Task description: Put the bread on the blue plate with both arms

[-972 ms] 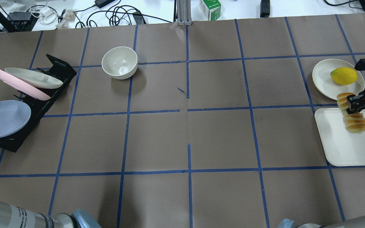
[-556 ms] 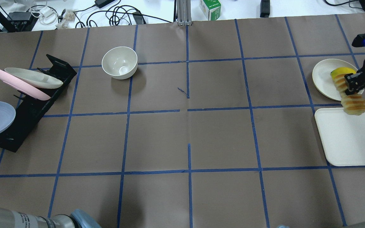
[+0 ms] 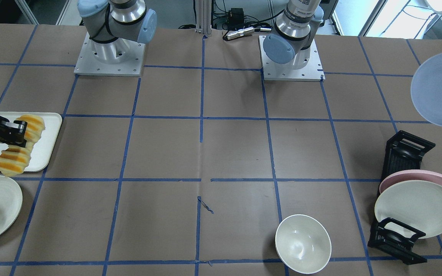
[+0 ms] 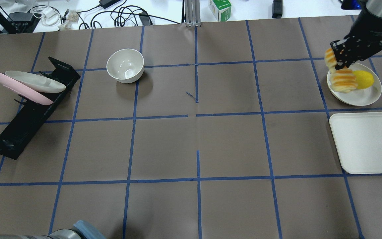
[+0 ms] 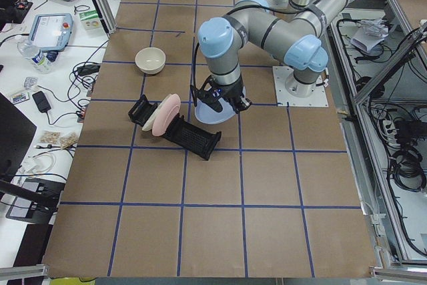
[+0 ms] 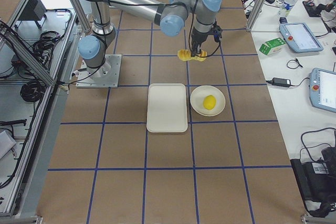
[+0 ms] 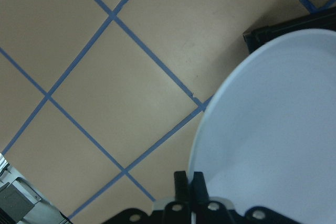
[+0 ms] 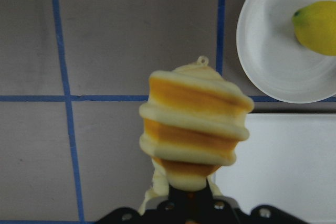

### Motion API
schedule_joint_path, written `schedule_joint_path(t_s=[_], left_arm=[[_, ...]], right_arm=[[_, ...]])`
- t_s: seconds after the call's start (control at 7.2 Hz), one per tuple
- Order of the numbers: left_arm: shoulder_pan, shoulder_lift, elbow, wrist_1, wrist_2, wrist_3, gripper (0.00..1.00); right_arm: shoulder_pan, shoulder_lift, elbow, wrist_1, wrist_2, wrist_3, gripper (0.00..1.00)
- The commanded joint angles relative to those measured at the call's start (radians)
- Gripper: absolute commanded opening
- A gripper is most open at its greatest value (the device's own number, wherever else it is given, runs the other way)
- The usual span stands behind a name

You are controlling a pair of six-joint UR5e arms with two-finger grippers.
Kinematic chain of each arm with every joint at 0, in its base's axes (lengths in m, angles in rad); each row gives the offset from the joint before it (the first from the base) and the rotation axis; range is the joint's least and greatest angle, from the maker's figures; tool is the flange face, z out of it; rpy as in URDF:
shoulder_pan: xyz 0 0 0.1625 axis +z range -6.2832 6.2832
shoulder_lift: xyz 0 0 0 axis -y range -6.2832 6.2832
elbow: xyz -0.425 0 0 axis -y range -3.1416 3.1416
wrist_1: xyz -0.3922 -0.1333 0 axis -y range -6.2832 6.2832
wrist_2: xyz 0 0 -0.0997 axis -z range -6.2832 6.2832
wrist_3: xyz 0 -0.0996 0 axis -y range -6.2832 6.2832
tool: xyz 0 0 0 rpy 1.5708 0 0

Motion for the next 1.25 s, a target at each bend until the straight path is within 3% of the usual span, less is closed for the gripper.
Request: schedule_joint_path(t_s=[0.0,0.42,0.97,1.11], left_arm=[[-0.154,0.038,-0.049,-0.035,-0.209,-0.061,0.00],[-0.444,0.047,-0.285,0.245,-0.397,-0.198,0.00],[-0.889,-0.113,-0.563,0.922,-0.404,-0.605,0.00],[-0.964,-0.165,-0.600,0.965,-0.403,-0.644,0.00]], right_arm=[[0.081,0.021,-0.013,-0.023,0.046,0.112,0.00],[0.093,0.035,-0.016,-0.040,0.049,0.112,0.00],[0.165,0.044,-0.013,-0.066,0.086,0.208,0.00],[0.167,0.047,-0.011,-0.073,0.082,0.206,0.00]])
